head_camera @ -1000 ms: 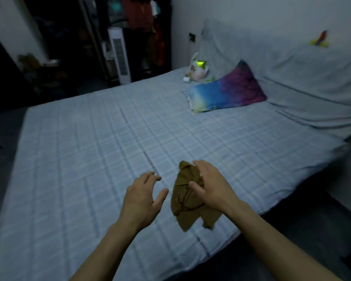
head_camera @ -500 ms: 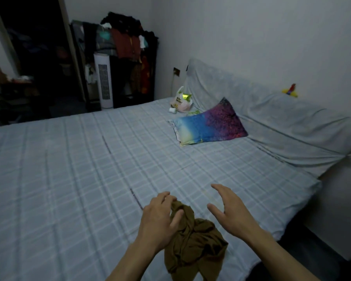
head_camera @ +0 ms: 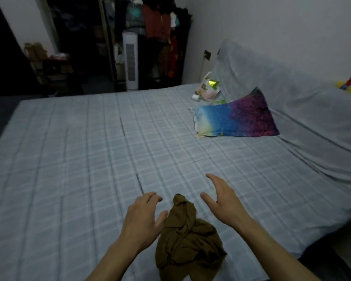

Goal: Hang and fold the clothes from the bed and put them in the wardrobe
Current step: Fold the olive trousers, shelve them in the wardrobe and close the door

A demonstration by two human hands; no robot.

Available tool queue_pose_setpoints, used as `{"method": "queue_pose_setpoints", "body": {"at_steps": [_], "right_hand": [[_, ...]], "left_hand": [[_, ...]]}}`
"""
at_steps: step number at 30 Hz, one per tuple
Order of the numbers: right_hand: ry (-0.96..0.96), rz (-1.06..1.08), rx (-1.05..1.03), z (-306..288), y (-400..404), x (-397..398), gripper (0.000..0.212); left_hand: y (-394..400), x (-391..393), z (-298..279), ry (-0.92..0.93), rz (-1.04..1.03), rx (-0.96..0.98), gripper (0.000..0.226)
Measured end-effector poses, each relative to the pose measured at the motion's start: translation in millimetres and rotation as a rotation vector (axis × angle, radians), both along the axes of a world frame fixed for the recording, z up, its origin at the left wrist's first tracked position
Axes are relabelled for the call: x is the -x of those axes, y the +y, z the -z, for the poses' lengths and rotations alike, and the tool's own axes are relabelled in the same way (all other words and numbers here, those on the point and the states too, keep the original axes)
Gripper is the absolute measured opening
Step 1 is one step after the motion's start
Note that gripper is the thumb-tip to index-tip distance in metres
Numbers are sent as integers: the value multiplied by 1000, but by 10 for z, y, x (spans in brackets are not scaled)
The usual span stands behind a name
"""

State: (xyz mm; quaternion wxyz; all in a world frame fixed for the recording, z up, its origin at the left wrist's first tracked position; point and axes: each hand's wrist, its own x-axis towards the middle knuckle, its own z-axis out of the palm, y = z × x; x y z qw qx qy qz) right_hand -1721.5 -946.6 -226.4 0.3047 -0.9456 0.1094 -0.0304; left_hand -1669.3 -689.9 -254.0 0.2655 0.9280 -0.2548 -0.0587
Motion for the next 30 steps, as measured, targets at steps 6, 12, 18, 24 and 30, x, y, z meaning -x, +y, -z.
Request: {"method": "queue_pose_setpoints", "body": {"at_steps": [6, 12, 18, 24, 30], "right_hand": [[89, -145, -93, 538, -752, -100, 66], [191, -236, -113, 920, -1228, -13, 65], [291, -227, -98, 1434, -1488, 128, 61], [436, -264, -103, 2098, -1452, 343, 57], [582, -287, -61, 2784, -1180, 647, 74]], "left_hand": [[-635, 235, 320, 107, -207, -95, 53], [-1297, 472, 478, 238, -270, -110, 55], [-1307, 546, 1050, 346, -266, -240, 38], [-1294, 700, 1763, 449, -210, -254, 30], [-1294, 837, 2366, 537, -122, -279, 32]]}}
